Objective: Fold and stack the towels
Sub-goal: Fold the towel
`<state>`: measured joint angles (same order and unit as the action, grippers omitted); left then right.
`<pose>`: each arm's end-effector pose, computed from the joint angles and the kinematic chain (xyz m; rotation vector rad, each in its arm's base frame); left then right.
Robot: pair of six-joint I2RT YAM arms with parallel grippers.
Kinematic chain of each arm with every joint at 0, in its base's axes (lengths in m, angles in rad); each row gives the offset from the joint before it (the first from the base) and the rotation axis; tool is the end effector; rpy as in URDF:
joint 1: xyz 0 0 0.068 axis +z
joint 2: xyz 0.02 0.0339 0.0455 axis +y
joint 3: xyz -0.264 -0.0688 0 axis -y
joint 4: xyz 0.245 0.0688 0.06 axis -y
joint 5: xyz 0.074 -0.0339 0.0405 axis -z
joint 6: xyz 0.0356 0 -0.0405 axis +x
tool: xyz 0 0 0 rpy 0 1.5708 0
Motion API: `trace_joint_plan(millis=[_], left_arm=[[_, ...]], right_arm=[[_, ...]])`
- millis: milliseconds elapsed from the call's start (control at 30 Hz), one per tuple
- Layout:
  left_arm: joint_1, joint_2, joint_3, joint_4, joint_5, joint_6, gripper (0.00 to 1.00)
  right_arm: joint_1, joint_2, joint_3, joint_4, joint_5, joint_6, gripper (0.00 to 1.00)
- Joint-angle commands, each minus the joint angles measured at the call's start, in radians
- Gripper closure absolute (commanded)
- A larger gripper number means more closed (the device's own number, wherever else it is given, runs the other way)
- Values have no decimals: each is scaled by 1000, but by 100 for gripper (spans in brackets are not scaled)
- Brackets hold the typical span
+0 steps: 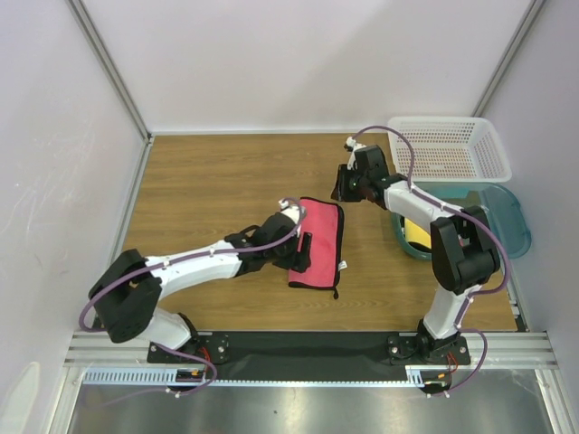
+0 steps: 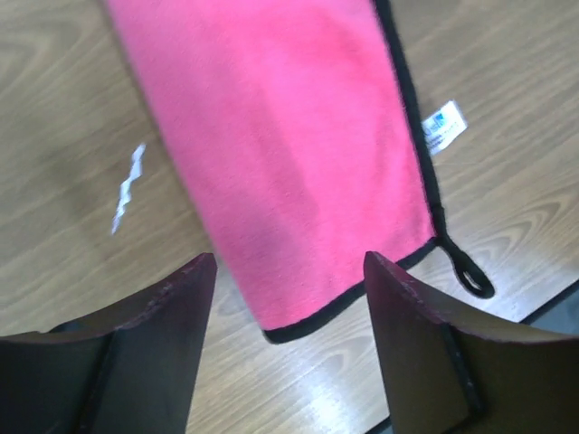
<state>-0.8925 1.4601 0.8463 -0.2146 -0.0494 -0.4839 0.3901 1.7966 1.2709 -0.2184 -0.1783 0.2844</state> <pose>0.1894 -0.2323 0.2031 0.4797 2.4328 -0.5657 0.3688 0.1585 0.2259 -0.2173 2.3539 0.5421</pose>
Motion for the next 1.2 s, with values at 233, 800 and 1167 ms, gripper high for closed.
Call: trace_joint_plan(millis=[233,800,1167], left_arm=[[26,-98,-182,300,174,-104,48],[26,46,-214,238,164,-127,69],[194,48,-242,109,117,-81,71]], right_arm=[[27,85,-99,157,-49,50,94],[3,138,-148,169,77,62,100],[44,15,-274,151,164,136,100]])
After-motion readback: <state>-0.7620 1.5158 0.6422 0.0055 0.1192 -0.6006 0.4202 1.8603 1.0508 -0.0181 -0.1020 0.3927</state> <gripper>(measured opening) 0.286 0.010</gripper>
